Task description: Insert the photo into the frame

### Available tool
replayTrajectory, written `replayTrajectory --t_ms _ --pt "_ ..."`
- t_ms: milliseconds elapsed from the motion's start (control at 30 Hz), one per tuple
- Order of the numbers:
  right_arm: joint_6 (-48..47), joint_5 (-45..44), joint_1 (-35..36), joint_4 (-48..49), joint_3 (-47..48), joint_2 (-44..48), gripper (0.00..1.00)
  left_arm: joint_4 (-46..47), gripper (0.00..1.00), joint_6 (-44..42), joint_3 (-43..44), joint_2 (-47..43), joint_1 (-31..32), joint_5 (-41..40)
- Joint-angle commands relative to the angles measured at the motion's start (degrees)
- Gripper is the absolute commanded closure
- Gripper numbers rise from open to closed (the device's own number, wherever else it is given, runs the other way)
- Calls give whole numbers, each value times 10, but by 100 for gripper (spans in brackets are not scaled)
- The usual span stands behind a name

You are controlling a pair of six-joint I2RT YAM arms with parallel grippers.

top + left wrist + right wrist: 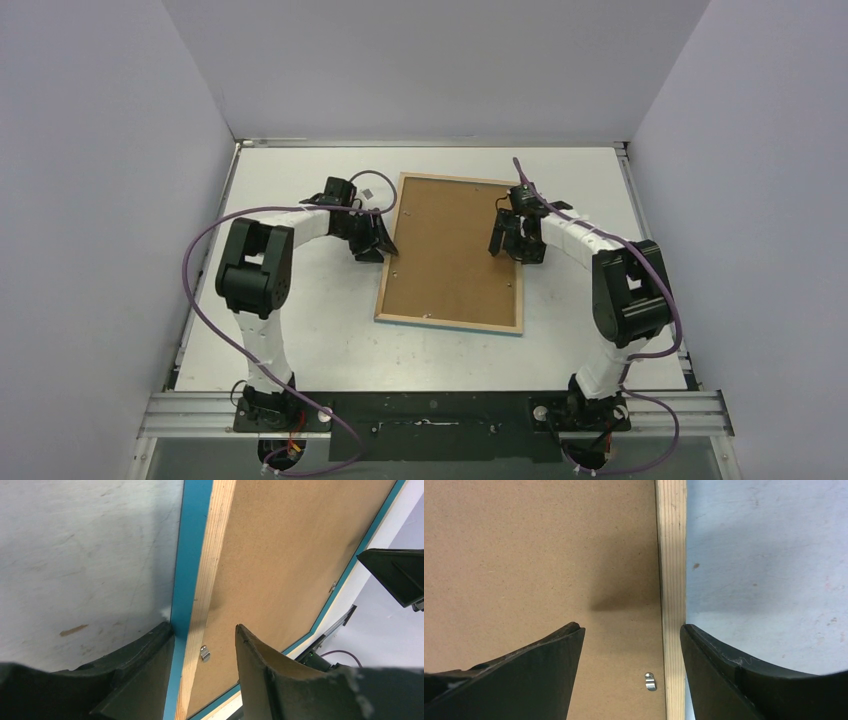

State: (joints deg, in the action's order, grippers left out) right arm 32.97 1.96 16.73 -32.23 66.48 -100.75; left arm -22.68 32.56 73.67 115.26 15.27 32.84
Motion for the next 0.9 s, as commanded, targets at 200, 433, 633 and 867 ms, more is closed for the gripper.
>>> replayTrajectory --t_ms 200,433,633,867 --pt "45 15 60 21 -3 6 30 4 58 -3 -56 -92 -11 -5" --pt "87 -76 59 -7 10 77 24 -12 60 -12 -80 -110 -18 -15" --pt "148 7 112 83 10 77 34 -13 62 -7 -105 -133 -27 -11" --pt "239 78 205 208 5 10 53 9 74 -4 -170 -174 -32 1"
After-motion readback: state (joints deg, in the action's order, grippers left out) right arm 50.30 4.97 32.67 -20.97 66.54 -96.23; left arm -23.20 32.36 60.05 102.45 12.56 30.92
